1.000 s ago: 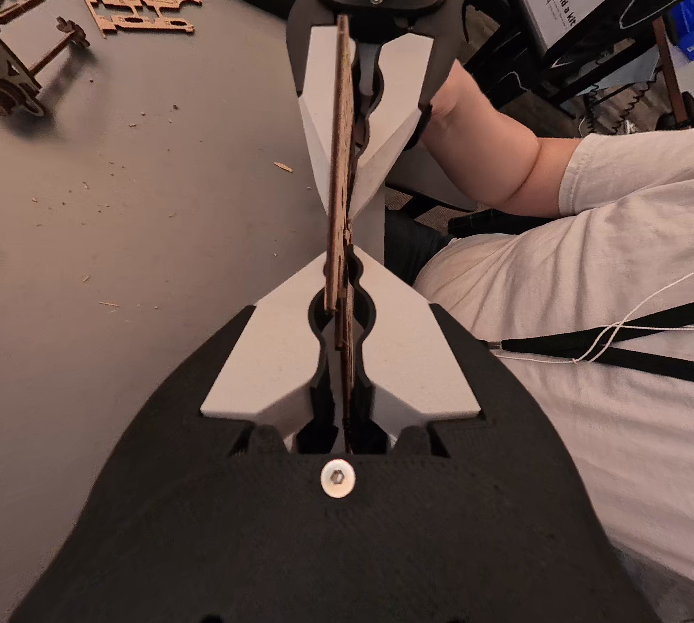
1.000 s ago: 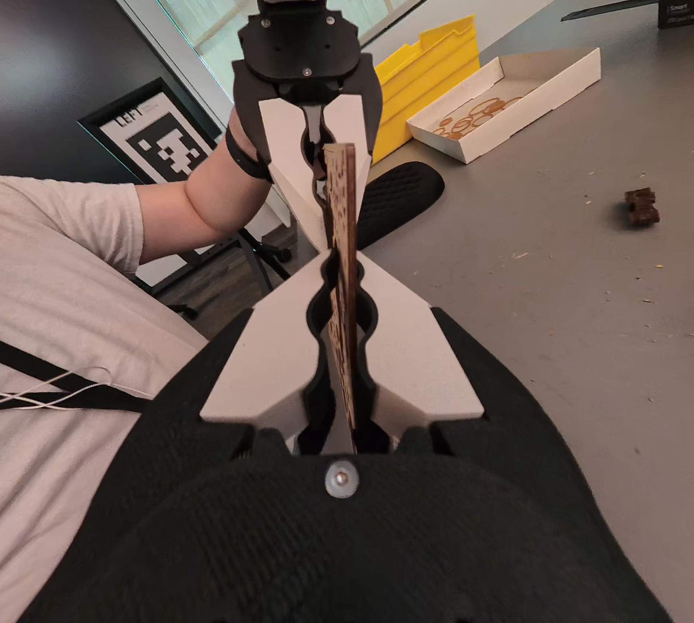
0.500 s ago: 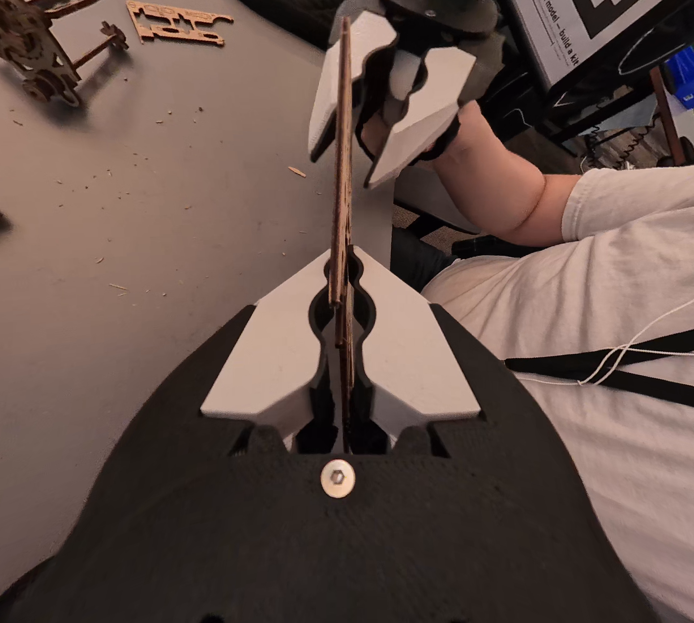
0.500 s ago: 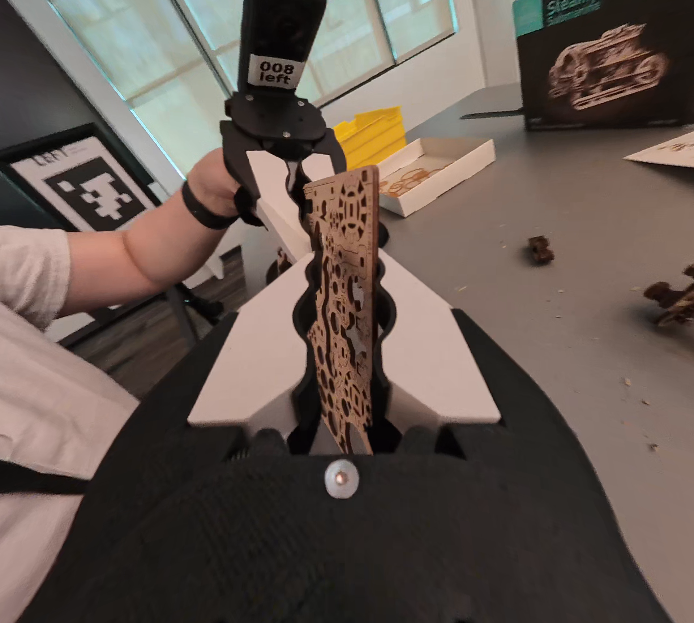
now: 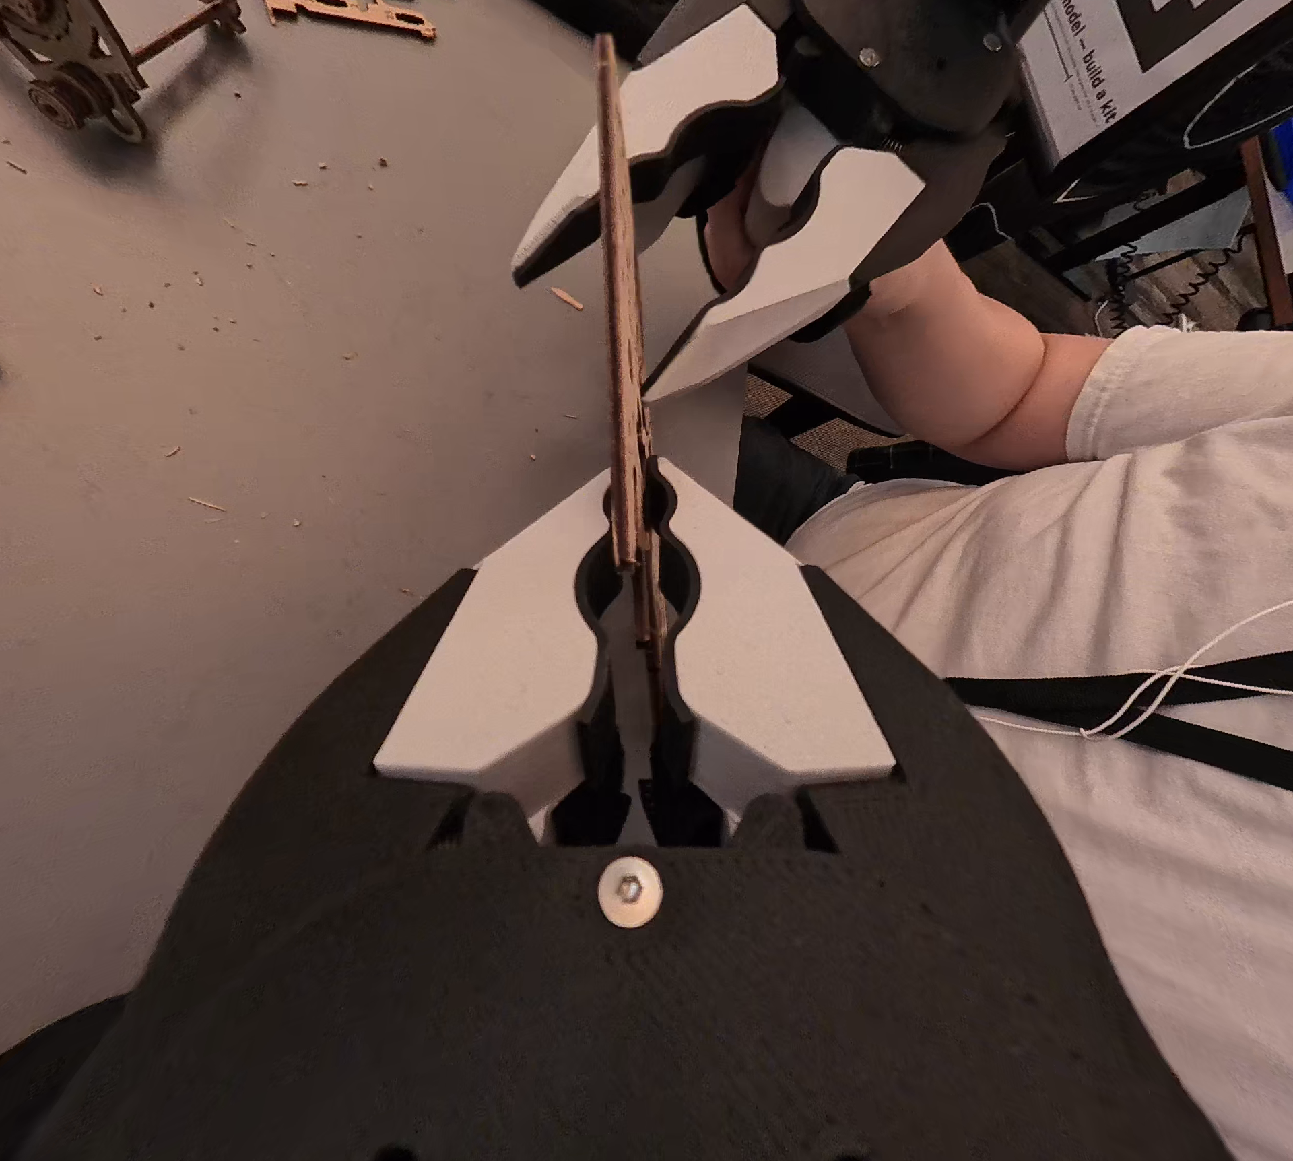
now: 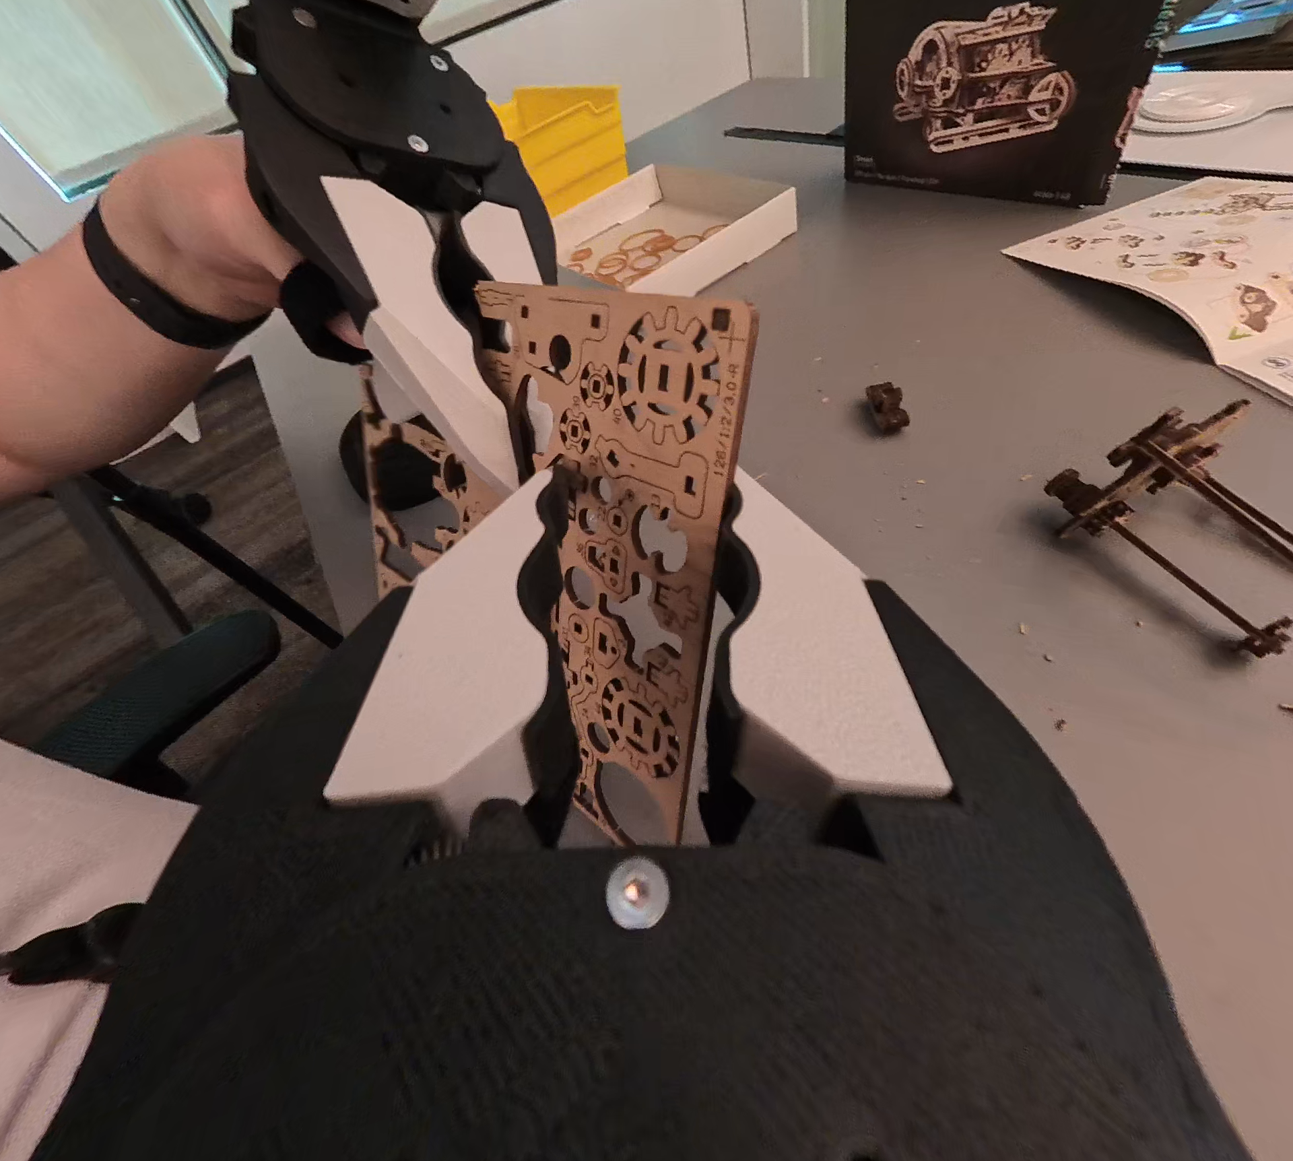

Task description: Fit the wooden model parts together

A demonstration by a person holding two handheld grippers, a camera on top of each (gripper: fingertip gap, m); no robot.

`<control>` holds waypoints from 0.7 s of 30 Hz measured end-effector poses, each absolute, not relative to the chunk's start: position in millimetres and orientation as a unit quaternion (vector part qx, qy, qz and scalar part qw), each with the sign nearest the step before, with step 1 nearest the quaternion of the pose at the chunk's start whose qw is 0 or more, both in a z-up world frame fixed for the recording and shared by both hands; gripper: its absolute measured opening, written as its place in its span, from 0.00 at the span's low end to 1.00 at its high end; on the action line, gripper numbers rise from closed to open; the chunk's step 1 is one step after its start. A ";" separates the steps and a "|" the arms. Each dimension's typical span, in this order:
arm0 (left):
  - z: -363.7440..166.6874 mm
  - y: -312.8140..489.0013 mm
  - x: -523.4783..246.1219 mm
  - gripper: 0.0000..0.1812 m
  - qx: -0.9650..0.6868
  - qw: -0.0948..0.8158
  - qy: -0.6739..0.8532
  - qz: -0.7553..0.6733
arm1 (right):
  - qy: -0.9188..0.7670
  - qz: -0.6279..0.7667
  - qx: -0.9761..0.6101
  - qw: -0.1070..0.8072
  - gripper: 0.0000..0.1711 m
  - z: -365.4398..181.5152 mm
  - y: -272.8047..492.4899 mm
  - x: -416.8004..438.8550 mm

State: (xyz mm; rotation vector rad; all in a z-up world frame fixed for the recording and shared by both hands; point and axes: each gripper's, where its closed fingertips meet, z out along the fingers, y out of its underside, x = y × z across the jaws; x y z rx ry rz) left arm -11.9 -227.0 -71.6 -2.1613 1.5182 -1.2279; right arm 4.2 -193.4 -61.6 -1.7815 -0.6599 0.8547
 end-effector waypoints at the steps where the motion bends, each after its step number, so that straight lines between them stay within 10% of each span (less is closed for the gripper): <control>1: -71.8 -227.5 -11.9 0.00 -0.737 0.114 0.518 -0.419 | -0.271 0.351 -0.741 0.504 0.24 -62.4 -192.8 4.2; 21: -77.1 -210.9 -26.7 0.00 -0.761 0.123 0.483 -0.416 | -0.245 0.341 -0.734 0.534 0.38 -80.1 -200.5 11.3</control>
